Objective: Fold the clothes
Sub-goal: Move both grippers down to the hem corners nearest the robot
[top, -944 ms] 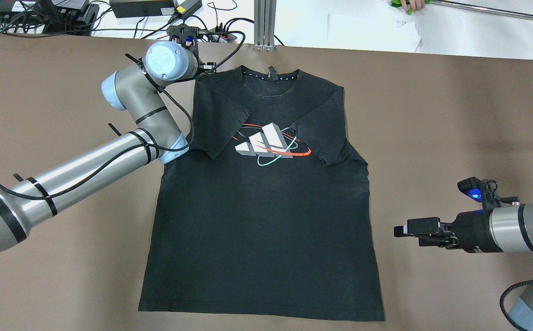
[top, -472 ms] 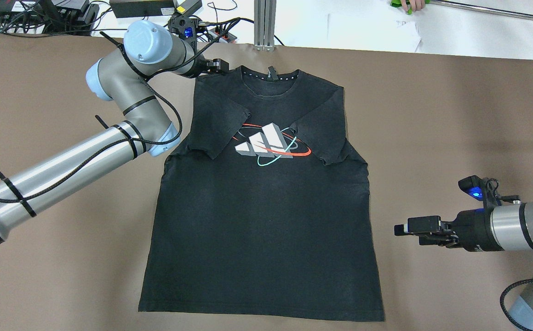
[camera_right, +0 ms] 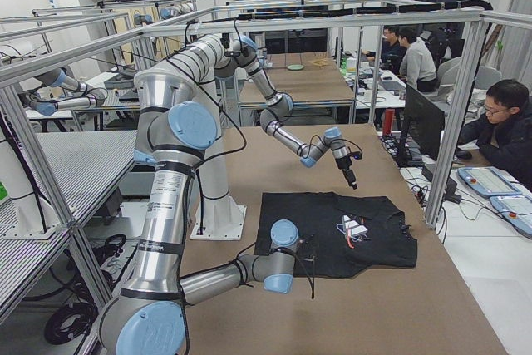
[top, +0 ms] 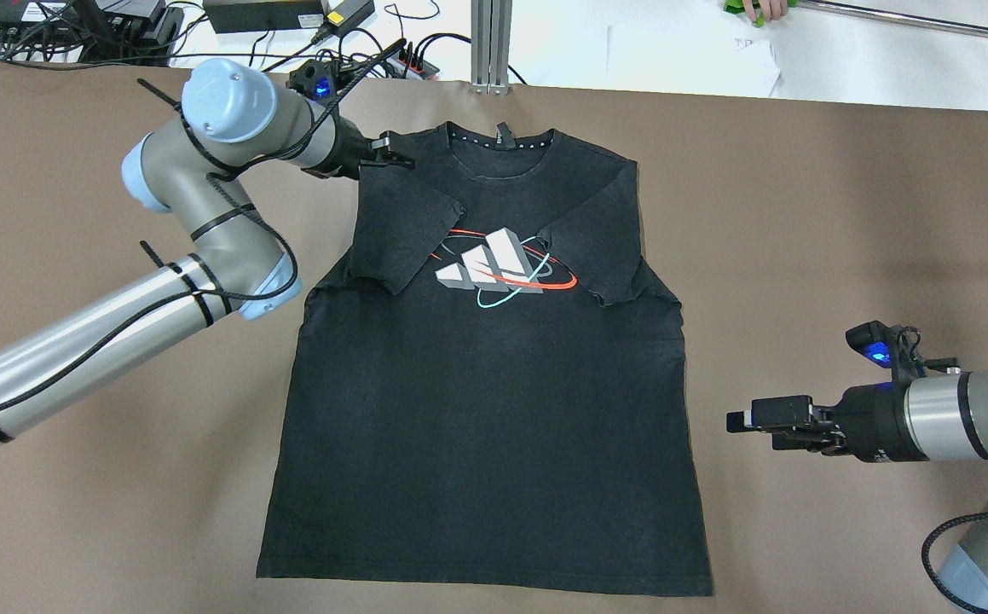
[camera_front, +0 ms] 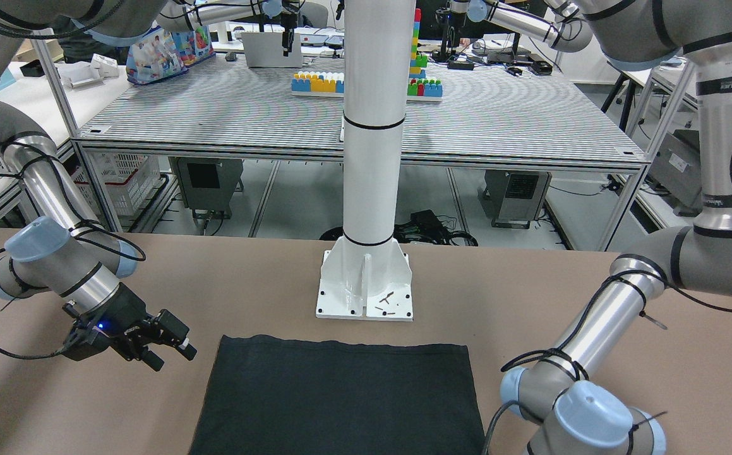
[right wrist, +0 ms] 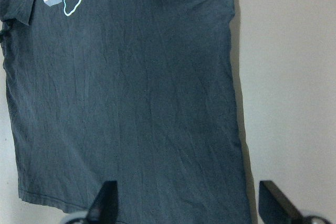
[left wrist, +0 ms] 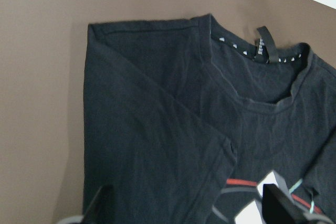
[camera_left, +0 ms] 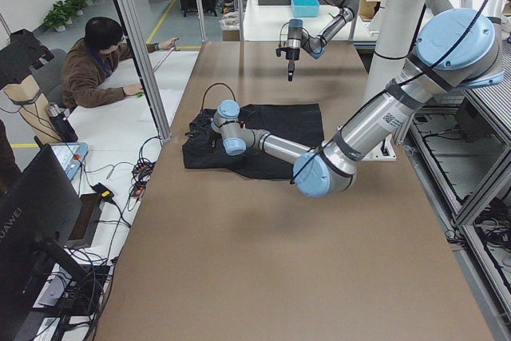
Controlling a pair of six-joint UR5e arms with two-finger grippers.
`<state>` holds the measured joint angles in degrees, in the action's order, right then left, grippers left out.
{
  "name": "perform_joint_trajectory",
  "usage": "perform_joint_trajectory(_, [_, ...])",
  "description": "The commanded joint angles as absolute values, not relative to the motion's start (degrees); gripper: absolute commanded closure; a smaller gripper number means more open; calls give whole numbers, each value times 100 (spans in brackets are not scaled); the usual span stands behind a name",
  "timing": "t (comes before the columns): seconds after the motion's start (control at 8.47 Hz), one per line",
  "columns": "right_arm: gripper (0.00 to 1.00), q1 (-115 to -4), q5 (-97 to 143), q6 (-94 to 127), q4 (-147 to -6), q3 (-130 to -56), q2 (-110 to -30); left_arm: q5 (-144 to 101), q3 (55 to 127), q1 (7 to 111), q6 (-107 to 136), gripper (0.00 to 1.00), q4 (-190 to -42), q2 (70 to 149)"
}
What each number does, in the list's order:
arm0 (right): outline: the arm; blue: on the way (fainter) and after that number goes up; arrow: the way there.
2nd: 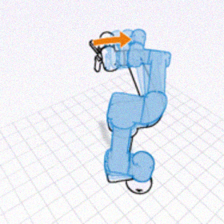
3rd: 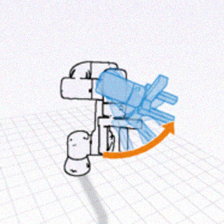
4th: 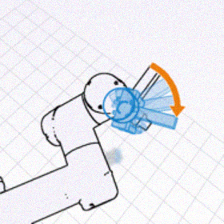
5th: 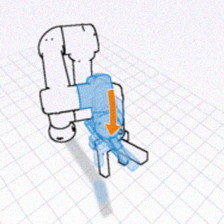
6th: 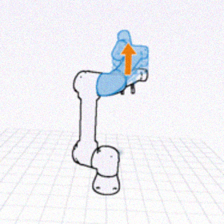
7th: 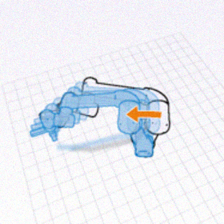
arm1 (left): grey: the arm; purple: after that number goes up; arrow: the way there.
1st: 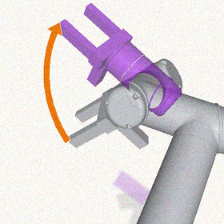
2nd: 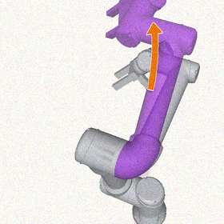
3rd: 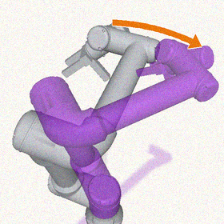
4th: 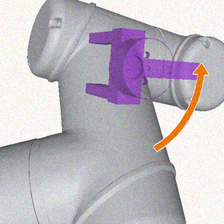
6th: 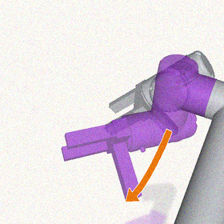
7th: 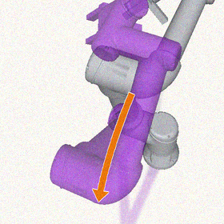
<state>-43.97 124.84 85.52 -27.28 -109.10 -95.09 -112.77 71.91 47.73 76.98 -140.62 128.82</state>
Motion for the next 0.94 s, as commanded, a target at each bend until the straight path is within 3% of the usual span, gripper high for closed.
perform_joint_trajectory(0.0, [6, -4377, 12454, 8578, -2725, -10942, -9527, -11181, 8794, 4230, 8250, 0, -14027, 11482])
perform_joint_trajectory(0.35, [6, -4115, 12428, 8552, -2716, -10898, -9589, -10295, 10576, 3193, 8824, 0, -12532, 10794])
perform_joint_trajectory(0.59, [6, -3615, 12052, 8552, -2698, -10863, -9668, -10029, 10880, 2849, 9034, 0, -12496, 10444])
perform_joint_trajectory(0.83, [6, -3192, 11717, 8604, -2628, -10881, -9843, -10046, 11073, 2716, 9271, 0, -13673, 9837])
